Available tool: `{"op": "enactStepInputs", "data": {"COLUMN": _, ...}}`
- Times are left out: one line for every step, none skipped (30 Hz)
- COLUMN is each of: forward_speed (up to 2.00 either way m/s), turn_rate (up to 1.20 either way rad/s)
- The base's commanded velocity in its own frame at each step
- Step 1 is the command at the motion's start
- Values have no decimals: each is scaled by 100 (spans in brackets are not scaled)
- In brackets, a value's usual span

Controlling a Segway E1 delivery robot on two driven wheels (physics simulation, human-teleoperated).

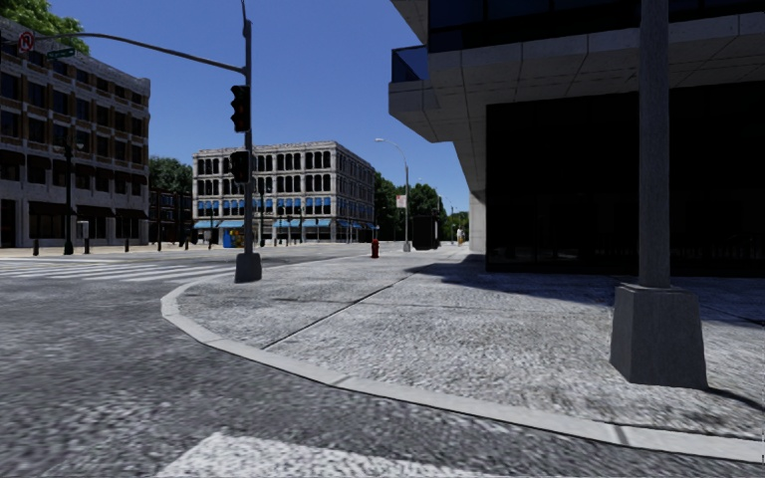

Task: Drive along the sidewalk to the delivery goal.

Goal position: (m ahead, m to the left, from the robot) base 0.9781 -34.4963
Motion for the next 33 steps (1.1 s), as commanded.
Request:
{"op": "enactStepInputs", "data": {"forward_speed": 191, "turn_rate": -32}}
{"op": "enactStepInputs", "data": {"forward_speed": 184, "turn_rate": -36}}
{"op": "enactStepInputs", "data": {"forward_speed": 178, "turn_rate": -39}}
{"op": "enactStepInputs", "data": {"forward_speed": 176, "turn_rate": -39}}
{"op": "enactStepInputs", "data": {"forward_speed": 176, "turn_rate": -39}}
{"op": "enactStepInputs", "data": {"forward_speed": 174, "turn_rate": -40}}
{"op": "enactStepInputs", "data": {"forward_speed": 172, "turn_rate": -40}}
{"op": "enactStepInputs", "data": {"forward_speed": 172, "turn_rate": -40}}
{"op": "enactStepInputs", "data": {"forward_speed": 172, "turn_rate": -40}}
{"op": "enactStepInputs", "data": {"forward_speed": 172, "turn_rate": -40}}
{"op": "enactStepInputs", "data": {"forward_speed": 171, "turn_rate": -40}}
{"op": "enactStepInputs", "data": {"forward_speed": 171, "turn_rate": -40}}
{"op": "enactStepInputs", "data": {"forward_speed": 169, "turn_rate": -40}}
{"op": "enactStepInputs", "data": {"forward_speed": 165, "turn_rate": -40}}
{"op": "enactStepInputs", "data": {"forward_speed": 163, "turn_rate": -40}}
{"op": "enactStepInputs", "data": {"forward_speed": 163, "turn_rate": -40}}
{"op": "enactStepInputs", "data": {"forward_speed": 162, "turn_rate": -40}}
{"op": "enactStepInputs", "data": {"forward_speed": 162, "turn_rate": -40}}
{"op": "enactStepInputs", "data": {"forward_speed": 162, "turn_rate": -40}}
{"op": "enactStepInputs", "data": {"forward_speed": 162, "turn_rate": -40}}
{"op": "enactStepInputs", "data": {"forward_speed": 162, "turn_rate": -40}}
{"op": "enactStepInputs", "data": {"forward_speed": 161, "turn_rate": -40}}
{"op": "enactStepInputs", "data": {"forward_speed": 161, "turn_rate": -40}}
{"op": "enactStepInputs", "data": {"forward_speed": 161, "turn_rate": -40}}
{"op": "enactStepInputs", "data": {"forward_speed": 161, "turn_rate": -40}}
{"op": "enactStepInputs", "data": {"forward_speed": 161, "turn_rate": -40}}
{"op": "enactStepInputs", "data": {"forward_speed": 161, "turn_rate": -40}}
{"op": "enactStepInputs", "data": {"forward_speed": 161, "turn_rate": -40}}
{"op": "enactStepInputs", "data": {"forward_speed": 161, "turn_rate": -40}}
{"op": "enactStepInputs", "data": {"forward_speed": 161, "turn_rate": -40}}
{"op": "enactStepInputs", "data": {"forward_speed": 161, "turn_rate": -40}}
{"op": "enactStepInputs", "data": {"forward_speed": 161, "turn_rate": -41}}
{"op": "enactStepInputs", "data": {"forward_speed": 161, "turn_rate": -46}}
